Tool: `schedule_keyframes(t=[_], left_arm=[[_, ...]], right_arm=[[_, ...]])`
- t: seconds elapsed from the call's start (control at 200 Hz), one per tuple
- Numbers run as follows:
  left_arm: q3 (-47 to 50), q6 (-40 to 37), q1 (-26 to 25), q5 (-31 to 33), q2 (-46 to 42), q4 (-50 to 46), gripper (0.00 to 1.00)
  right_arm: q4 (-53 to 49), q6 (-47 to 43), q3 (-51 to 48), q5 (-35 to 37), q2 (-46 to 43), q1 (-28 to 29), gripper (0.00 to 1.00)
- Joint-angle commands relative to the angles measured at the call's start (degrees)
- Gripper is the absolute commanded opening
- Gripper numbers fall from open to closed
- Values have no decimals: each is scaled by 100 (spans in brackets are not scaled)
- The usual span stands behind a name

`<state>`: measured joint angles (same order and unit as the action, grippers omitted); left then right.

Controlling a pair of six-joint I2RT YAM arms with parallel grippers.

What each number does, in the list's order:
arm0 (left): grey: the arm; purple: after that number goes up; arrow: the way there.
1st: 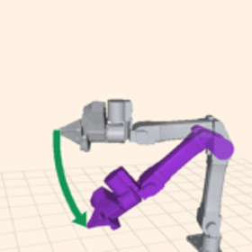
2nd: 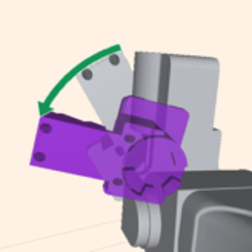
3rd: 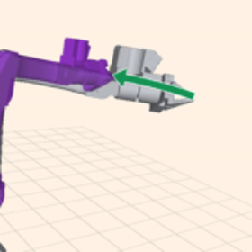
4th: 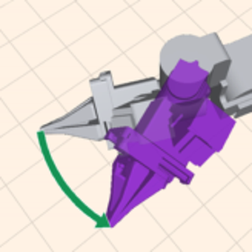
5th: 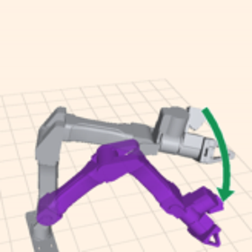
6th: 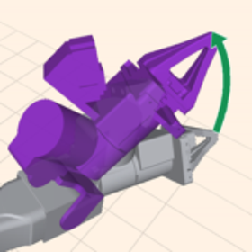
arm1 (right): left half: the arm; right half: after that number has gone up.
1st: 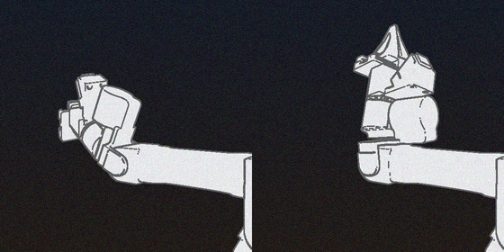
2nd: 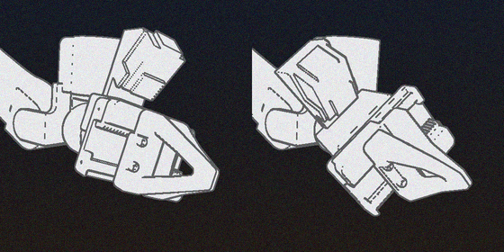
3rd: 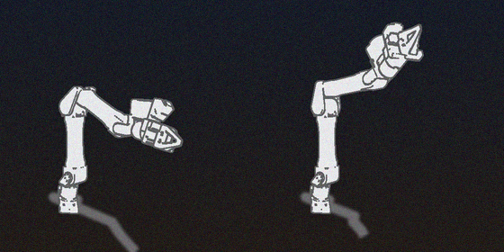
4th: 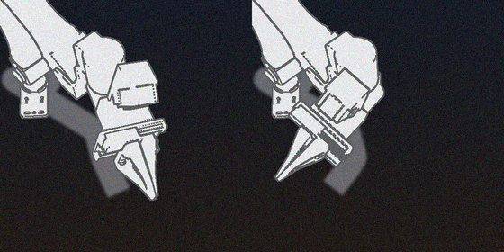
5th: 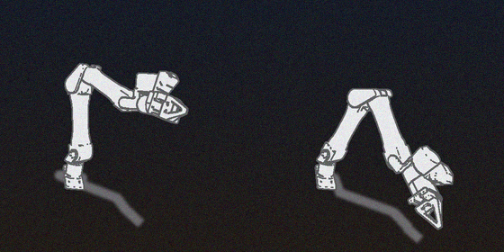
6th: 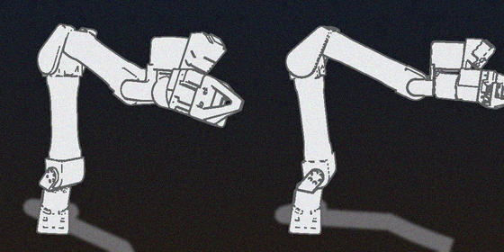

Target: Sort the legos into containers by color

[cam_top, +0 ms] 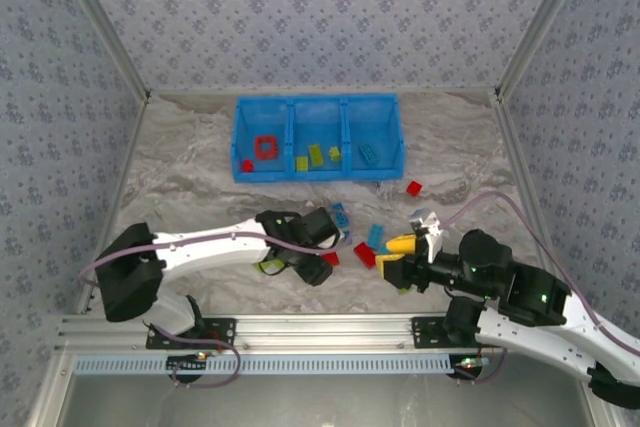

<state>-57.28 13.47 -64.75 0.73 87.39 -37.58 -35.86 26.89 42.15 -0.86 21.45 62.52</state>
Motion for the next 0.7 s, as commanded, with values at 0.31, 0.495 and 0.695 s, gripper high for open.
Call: schedule_keyframes(t=[0.31,0.495,0.695], left_arm=[[-693,-705,7,398,1272,239,66],[-637,-678,15,305,1496,418,55],[-578,-543,-35,287,1376,537,22]], right_arm=[[114,119,83,-120,534,58,57],[256,131,78,-81,529,57,57],[259,127,39,-4,556,58,57]])
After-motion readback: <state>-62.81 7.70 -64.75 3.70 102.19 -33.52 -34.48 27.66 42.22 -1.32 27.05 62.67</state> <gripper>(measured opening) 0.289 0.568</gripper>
